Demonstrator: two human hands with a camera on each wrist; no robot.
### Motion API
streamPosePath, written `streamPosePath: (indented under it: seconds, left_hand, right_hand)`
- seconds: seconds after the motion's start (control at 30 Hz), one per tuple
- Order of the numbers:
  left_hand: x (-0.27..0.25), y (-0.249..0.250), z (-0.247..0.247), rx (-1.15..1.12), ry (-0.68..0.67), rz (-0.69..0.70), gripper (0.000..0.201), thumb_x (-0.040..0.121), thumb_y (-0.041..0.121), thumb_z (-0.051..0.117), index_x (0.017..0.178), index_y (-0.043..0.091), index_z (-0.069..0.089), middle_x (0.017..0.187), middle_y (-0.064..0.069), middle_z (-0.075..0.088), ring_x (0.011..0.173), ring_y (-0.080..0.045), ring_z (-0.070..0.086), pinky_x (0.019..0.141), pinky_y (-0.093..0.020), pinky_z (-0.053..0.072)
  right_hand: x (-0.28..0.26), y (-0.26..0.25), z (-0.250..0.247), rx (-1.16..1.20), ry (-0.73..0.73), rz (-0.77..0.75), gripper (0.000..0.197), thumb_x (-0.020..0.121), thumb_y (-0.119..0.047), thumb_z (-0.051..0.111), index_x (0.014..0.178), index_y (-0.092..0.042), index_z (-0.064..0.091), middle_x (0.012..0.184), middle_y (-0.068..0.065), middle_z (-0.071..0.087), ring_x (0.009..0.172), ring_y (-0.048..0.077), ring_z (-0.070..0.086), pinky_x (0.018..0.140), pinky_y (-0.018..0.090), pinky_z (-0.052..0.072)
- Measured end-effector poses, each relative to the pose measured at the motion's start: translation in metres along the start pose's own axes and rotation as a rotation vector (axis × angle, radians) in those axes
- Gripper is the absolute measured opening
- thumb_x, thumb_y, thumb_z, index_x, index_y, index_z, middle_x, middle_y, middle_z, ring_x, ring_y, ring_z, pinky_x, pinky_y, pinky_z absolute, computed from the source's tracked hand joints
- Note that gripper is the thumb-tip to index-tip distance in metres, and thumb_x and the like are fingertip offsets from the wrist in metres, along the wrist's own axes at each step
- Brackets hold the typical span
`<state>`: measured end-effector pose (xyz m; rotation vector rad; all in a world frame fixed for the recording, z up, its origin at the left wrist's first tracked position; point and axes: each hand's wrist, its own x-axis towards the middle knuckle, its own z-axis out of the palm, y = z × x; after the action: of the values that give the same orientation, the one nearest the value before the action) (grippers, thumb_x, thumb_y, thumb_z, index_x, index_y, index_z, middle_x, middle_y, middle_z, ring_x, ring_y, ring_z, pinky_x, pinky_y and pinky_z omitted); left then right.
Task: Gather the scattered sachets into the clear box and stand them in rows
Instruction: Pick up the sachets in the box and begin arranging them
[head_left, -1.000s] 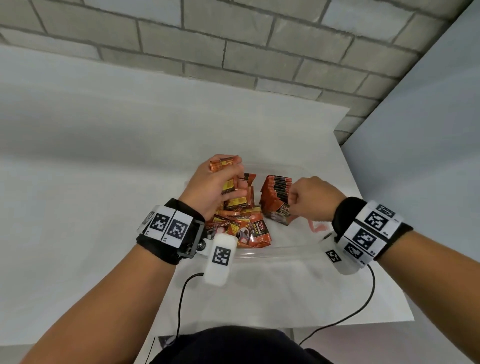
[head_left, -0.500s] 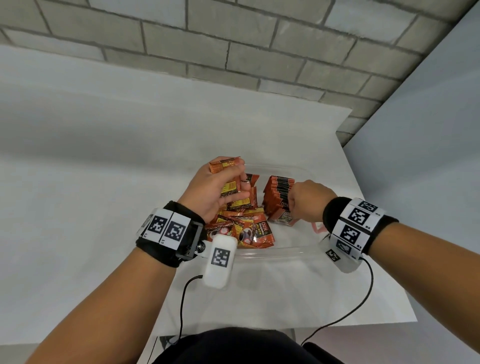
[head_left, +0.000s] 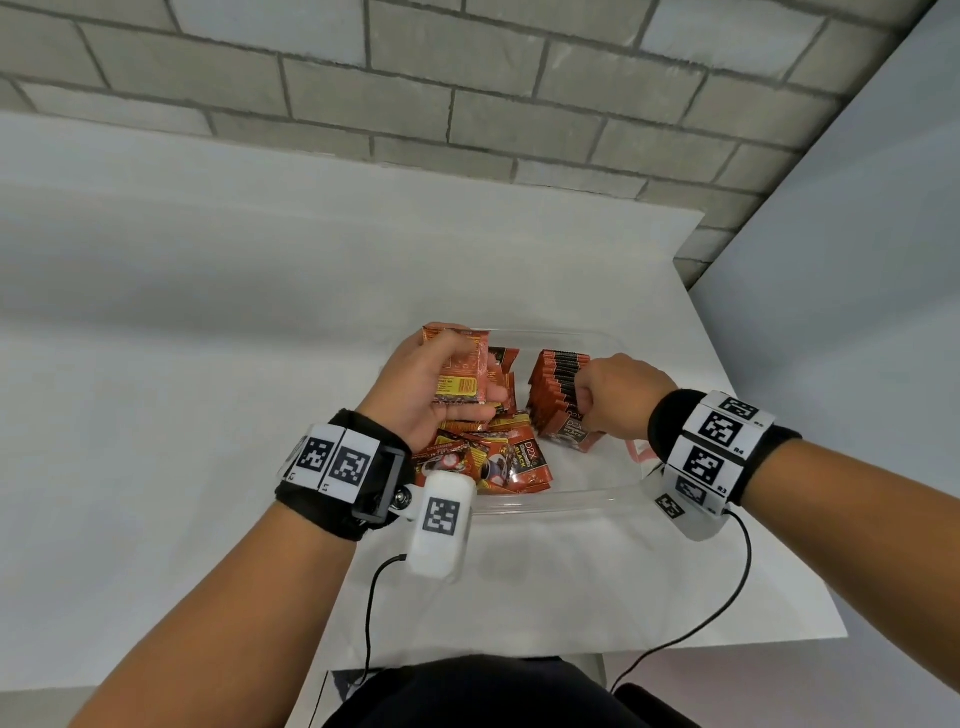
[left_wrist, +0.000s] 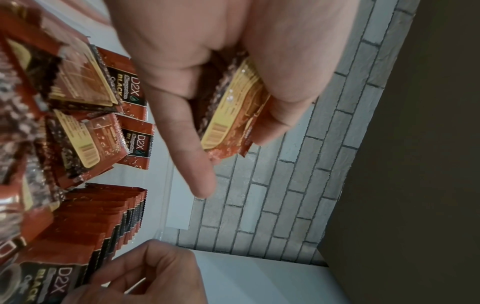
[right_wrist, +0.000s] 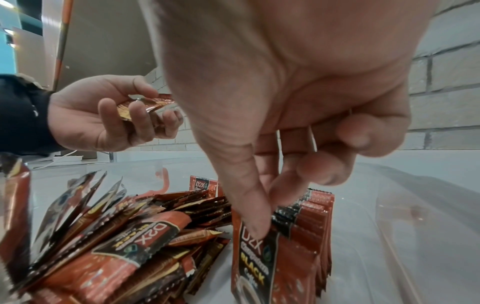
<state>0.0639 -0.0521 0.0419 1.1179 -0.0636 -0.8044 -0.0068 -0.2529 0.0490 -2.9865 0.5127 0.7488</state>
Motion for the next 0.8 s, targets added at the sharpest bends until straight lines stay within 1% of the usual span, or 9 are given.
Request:
streamPosePath:
  seconds: [0.1,0.27,0.37,0.5,0.57,0.63,0.7,0.73,0.8]
  left_hand:
    - [-0.001,-0.001,0.000,-0.036,0.014,-0.021,0.006,0.094,0.007,0.046,0.099,0.007,0.050,0.072,-0.010,0.070,0.065,-0.030,0.070,0.046,-0.030,0.056]
    - [-0.002,-0.003,0.003,-0.022,0.016,-0.025,0.007,0.095,0.008,0.047,0.100,0.007,0.052,0.081,-0.014,0.071,0.067,-0.031,0.071,0.047,-0.030,0.057]
    - [-0.002,-0.004,0.005,-0.017,0.018,-0.031,0.010,0.095,0.009,0.047,0.102,0.007,0.054,0.084,-0.016,0.072,0.068,-0.030,0.071,0.046,-0.029,0.057]
    - [-0.002,-0.006,0.005,-0.022,0.026,-0.028,0.010,0.095,0.011,0.048,0.101,0.006,0.055,0.086,-0.018,0.072,0.067,-0.029,0.071,0.044,-0.027,0.056]
    - [-0.002,-0.006,0.005,-0.026,0.022,-0.031,0.010,0.095,0.010,0.048,0.100,0.006,0.055,0.085,-0.017,0.072,0.068,-0.030,0.072,0.045,-0.027,0.056]
    - [-0.002,-0.007,0.005,-0.033,0.016,-0.039,0.009,0.095,0.008,0.047,0.099,0.007,0.054,0.082,-0.014,0.072,0.070,-0.031,0.072,0.046,-0.028,0.056]
    - [-0.001,-0.007,0.004,-0.031,0.011,-0.045,0.011,0.094,0.005,0.044,0.099,0.006,0.054,0.083,-0.015,0.073,0.072,-0.033,0.072,0.047,-0.029,0.057]
    - [-0.001,-0.008,0.004,-0.029,0.006,-0.048,0.013,0.094,0.004,0.043,0.100,0.005,0.054,0.085,-0.016,0.072,0.074,-0.034,0.072,0.048,-0.029,0.057]
    - [0.000,-0.008,0.004,-0.022,-0.011,-0.049,0.016,0.093,0.003,0.043,0.105,0.003,0.054,0.090,-0.019,0.071,0.077,-0.034,0.072,0.050,-0.031,0.058]
  right_hand:
    - [0.000,0.002,-0.001,0.002,0.008,-0.002,0.009,0.085,-0.013,0.062,0.094,-0.011,0.065,0.093,0.007,0.066,0.083,0.025,0.063,0.067,0.030,0.048]
    - [0.000,0.004,-0.001,-0.015,0.028,-0.003,0.011,0.085,-0.013,0.061,0.095,-0.011,0.063,0.094,0.007,0.065,0.083,0.025,0.063,0.066,0.029,0.048]
    - [0.001,0.004,-0.003,-0.011,0.036,-0.003,0.009,0.085,-0.013,0.061,0.093,-0.011,0.063,0.093,0.007,0.065,0.083,0.025,0.063,0.066,0.031,0.049]
    - [0.001,0.005,-0.005,-0.013,0.037,-0.012,0.011,0.085,-0.015,0.064,0.095,-0.011,0.063,0.093,0.007,0.065,0.082,0.024,0.062,0.062,0.027,0.045]
    - [0.002,0.006,-0.005,-0.017,0.041,-0.012,0.013,0.085,-0.017,0.065,0.096,-0.011,0.063,0.093,0.007,0.065,0.083,0.024,0.063,0.061,0.027,0.044]
    - [0.001,0.006,-0.004,-0.011,0.048,-0.015,0.013,0.085,-0.017,0.066,0.096,-0.011,0.063,0.094,0.007,0.065,0.084,0.025,0.063,0.063,0.027,0.046]
    - [-0.001,0.007,-0.005,0.005,0.043,-0.022,0.013,0.085,-0.019,0.066,0.095,-0.011,0.063,0.093,0.007,0.066,0.084,0.025,0.063,0.065,0.028,0.047]
    - [-0.001,0.008,-0.005,0.024,0.038,-0.023,0.013,0.085,-0.021,0.067,0.093,-0.012,0.063,0.092,0.006,0.065,0.083,0.024,0.063,0.063,0.028,0.046]
    - [-0.005,0.011,-0.007,0.095,0.050,-0.025,0.012,0.084,-0.024,0.068,0.088,-0.015,0.062,0.088,0.003,0.065,0.077,0.020,0.060,0.057,0.025,0.041]
